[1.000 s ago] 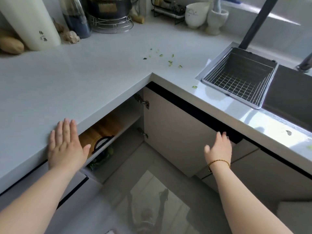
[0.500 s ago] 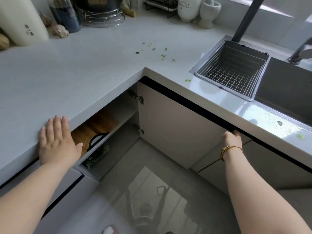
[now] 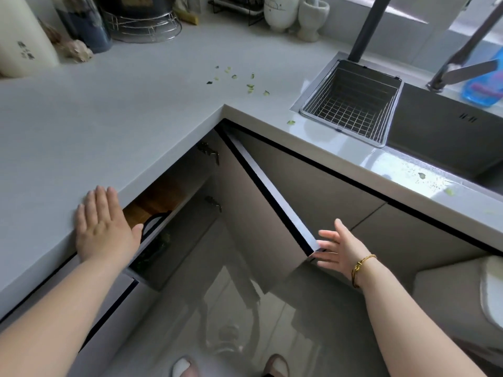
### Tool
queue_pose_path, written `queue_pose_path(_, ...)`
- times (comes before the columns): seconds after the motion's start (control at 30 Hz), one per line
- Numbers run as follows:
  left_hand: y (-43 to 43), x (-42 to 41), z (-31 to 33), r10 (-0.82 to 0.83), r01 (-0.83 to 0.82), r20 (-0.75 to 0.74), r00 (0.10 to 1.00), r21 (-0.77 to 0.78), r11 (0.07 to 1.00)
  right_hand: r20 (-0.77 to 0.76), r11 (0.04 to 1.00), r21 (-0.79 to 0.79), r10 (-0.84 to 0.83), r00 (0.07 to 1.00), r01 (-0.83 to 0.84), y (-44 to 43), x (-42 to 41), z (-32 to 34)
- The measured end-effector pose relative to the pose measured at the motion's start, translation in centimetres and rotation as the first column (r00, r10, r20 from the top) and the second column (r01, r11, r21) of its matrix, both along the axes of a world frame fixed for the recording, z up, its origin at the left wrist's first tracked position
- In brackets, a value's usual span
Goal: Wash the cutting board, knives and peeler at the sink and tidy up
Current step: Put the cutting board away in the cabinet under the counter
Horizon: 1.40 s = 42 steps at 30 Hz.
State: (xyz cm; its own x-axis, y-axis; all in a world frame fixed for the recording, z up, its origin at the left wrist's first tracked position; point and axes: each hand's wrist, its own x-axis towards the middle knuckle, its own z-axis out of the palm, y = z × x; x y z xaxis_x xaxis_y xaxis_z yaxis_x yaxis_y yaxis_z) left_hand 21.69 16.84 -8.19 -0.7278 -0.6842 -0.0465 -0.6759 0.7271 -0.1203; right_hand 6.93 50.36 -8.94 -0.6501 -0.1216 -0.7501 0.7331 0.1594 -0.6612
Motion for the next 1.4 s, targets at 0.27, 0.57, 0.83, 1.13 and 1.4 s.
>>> queue_pose_path(0.27,-3.7,1.7,3.1,-0.096,0.120,-0.129,0.987,0.191,0.974,0.168,0.956,-0.211,0.240,0.956,-0.203,-10.7,6.6,1.4)
queue_pose_path(0.57,-8.0,4.4,0.8,-0.086,0.163,-0.379,0.921,0.176,0.971,0.219,0.926,-0.252,0.339,0.915,-0.283,-22.5,8.1,1.4)
queue_pose_path(0.83,-8.8,4.0,0.2,-0.101,0.171,-0.375,0.922,0.160,0.972,0.186,0.974,-0.199,0.146,0.972,-0.109,-28.1,9.5,-0.3)
queue_pose_path(1.13,-9.0,3.9,-0.3,-0.172,0.221,-0.328,0.929,0.117,0.968,0.251,0.928,-0.367,0.037,0.967,0.060,-32.3,10.0,-0.2)
queue_pose_path(1.4,-8.9,3.8,-0.2,-0.174,0.217,-0.278,0.945,0.131,0.967,0.247,0.926,-0.374,0.046,0.968,0.051,-34.6,10.1,-1.6)
